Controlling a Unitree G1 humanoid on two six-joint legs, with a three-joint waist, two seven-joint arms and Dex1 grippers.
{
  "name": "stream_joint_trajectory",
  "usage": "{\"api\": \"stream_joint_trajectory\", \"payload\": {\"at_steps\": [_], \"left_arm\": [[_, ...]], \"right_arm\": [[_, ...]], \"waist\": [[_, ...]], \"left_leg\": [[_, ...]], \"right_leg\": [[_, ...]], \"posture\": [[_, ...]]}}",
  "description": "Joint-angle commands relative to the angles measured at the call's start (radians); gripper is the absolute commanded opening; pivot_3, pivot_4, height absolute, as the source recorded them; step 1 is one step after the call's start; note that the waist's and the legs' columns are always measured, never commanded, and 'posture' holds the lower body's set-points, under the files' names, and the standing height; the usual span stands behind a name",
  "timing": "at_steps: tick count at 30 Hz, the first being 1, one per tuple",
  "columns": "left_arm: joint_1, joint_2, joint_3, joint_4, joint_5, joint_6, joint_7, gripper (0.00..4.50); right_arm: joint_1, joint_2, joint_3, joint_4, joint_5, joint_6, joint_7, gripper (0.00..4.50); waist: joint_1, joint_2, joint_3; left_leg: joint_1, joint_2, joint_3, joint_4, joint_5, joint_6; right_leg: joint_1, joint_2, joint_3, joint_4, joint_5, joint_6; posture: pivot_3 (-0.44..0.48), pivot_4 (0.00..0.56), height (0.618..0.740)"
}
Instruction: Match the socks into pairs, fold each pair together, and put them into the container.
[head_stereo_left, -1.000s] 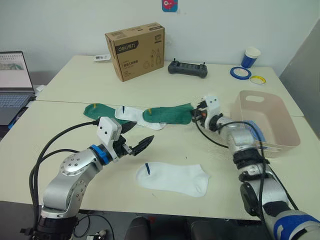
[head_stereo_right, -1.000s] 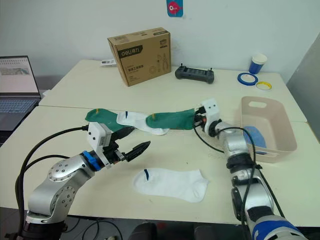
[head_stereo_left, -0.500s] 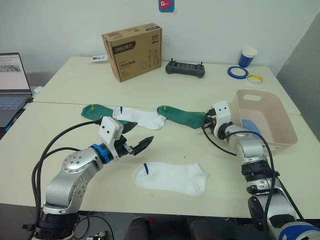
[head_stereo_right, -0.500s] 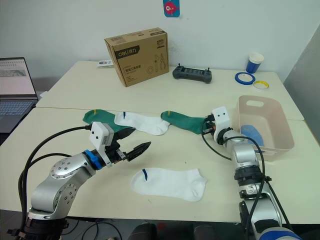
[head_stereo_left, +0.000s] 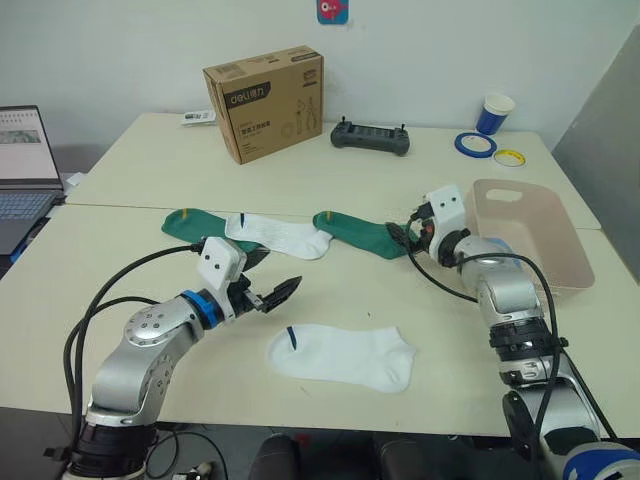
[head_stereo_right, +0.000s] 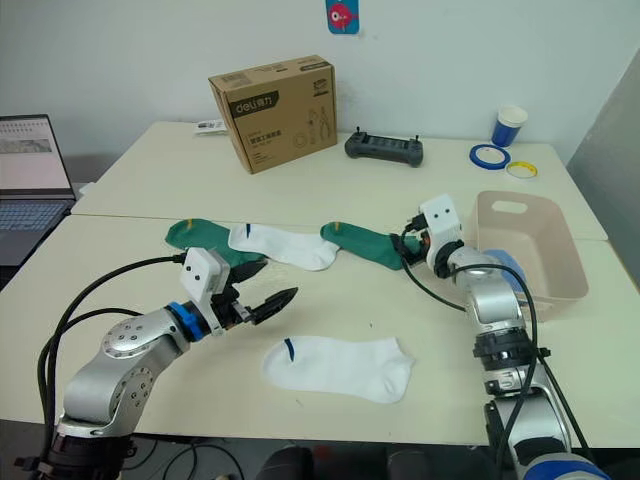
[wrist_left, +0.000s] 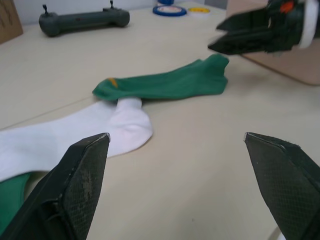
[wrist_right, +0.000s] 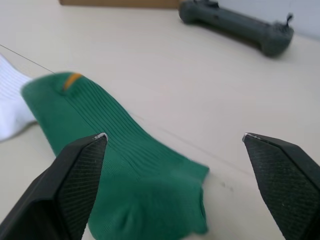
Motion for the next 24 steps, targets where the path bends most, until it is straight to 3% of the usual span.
{"api": "stream_joint_trajectory", "payload": {"at_steps": [1,5,10,21,24], "left_arm": [[-0.061,0.018,-0.046,0.088,0.091,-0.062,0.000,4.50],[-0.173,-0.005,-0.105,0.264,0.179,-0.124,0.004,4.50],[-0.307,-0.070,-0.157,0.491,0.254,-0.218,0.008,4.50],[-0.556,-0.195,-0.210,0.952,0.369,-0.424,0.008,4.50],[-0.592,-0.200,-0.206,1.018,0.380,-0.442,0.000,3.87]], "right_arm": [[0.011,-0.029,0.059,-0.171,0.070,-0.001,0.166,4.48],[0.081,-0.084,0.088,-0.293,0.126,0.033,0.288,4.48],[0.157,-0.132,0.096,-0.403,0.171,0.081,0.338,4.48],[0.216,-0.095,0.102,-0.505,0.182,0.155,0.254,4.48],[0.223,-0.102,0.098,-0.514,0.181,0.161,0.246,4.50]], "waist": [[0.001,0.000,0.000],[0.011,0.000,0.000],[0.027,0.000,0.000],[0.026,0.000,0.000],[0.026,0.000,0.000]], "left_leg": [[0.000,0.000,0.000,0.000,0.000,0.000],[0.000,0.000,-0.001,0.000,0.000,0.000],[-0.001,-0.001,0.000,0.001,0.000,0.000],[-0.001,0.000,-0.001,0.001,0.000,0.000],[-0.001,0.000,-0.001,0.001,0.000,0.000]], "right_leg": [[0.000,0.000,0.000,0.000,0.000,0.000],[0.001,0.000,-0.001,0.000,0.000,0.000],[0.001,-0.001,-0.001,-0.001,0.000,0.000],[0.000,0.002,-0.001,0.000,0.000,0.000],[0.000,0.002,-0.001,0.000,0.000,0.000]], "posture": [[0.000,0.150,0.740],[0.000,0.150,0.740],[0.000,0.150,0.740],[0.000,0.150,0.740],[0.000,0.150,0.740]]}}
